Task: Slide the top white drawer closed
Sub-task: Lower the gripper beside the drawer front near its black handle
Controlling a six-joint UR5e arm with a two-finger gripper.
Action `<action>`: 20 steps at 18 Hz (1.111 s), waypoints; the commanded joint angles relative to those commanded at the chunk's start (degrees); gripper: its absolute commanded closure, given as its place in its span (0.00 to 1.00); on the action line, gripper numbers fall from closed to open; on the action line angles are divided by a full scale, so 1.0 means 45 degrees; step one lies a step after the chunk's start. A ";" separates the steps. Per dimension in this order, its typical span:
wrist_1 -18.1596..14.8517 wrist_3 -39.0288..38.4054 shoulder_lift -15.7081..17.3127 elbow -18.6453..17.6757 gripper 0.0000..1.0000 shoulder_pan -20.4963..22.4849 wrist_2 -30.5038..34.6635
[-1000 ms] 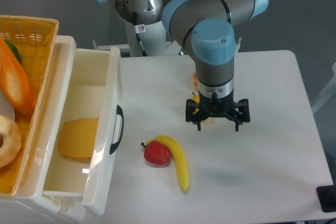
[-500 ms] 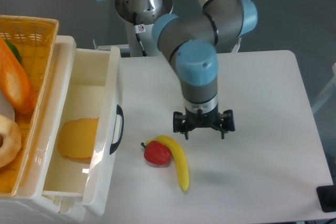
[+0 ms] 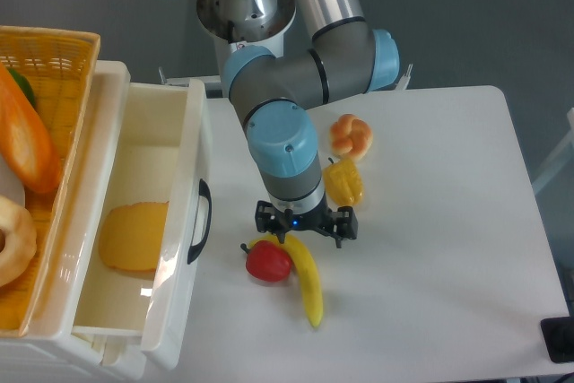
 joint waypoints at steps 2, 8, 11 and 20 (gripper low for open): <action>-0.0354 -0.0060 -0.0020 -0.0020 0.00 0.0020 -0.0099; -0.0978 -0.0236 0.0000 -0.0098 0.00 0.0215 -0.1758; -0.1097 -0.0275 0.0000 -0.0137 0.00 0.0215 -0.2071; -0.1214 -0.0412 0.0059 -0.0156 0.00 0.0176 -0.2325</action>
